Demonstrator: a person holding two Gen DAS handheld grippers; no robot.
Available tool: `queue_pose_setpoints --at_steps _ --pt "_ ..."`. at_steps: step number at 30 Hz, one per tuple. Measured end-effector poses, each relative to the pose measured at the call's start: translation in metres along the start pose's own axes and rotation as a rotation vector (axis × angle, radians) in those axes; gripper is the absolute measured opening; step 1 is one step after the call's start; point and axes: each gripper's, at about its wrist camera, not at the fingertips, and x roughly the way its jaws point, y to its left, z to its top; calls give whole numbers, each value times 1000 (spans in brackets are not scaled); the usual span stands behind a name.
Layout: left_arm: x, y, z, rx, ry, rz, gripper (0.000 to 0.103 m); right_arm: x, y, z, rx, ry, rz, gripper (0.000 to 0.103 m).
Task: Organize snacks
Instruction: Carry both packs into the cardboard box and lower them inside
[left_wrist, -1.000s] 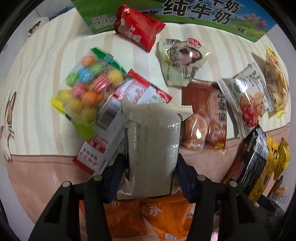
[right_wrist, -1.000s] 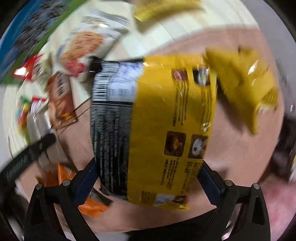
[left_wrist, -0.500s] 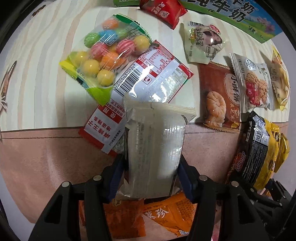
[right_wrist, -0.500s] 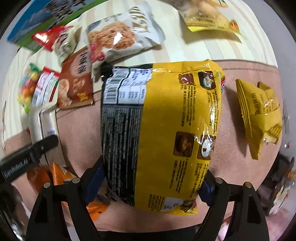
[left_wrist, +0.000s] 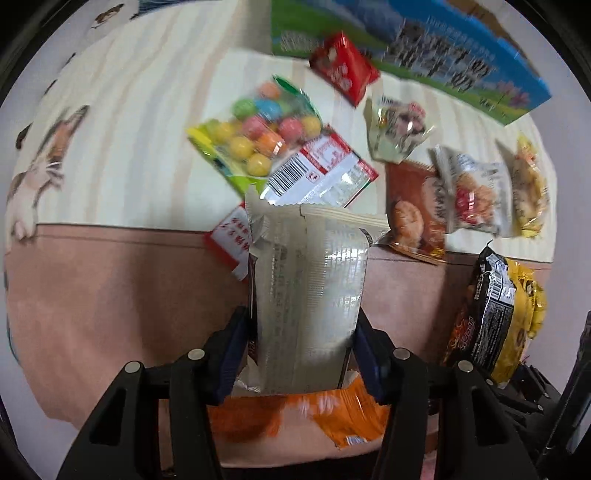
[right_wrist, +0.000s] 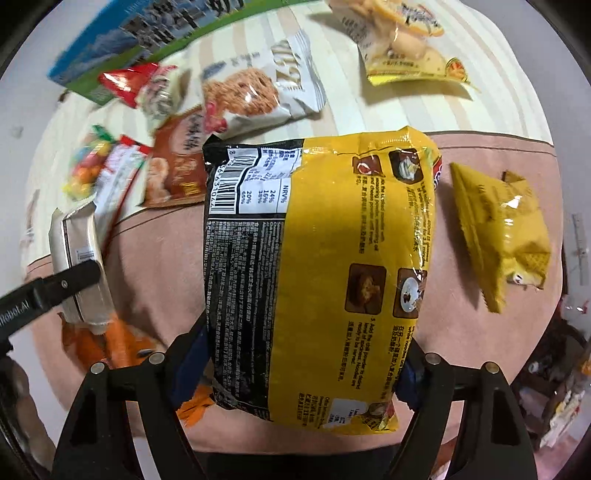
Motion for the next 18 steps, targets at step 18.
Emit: queue_pose_setpoints --at_steps 18 --pt "-139 -71 116 16 -212 -107 51 -187 4 99 -164 -197 317 85"
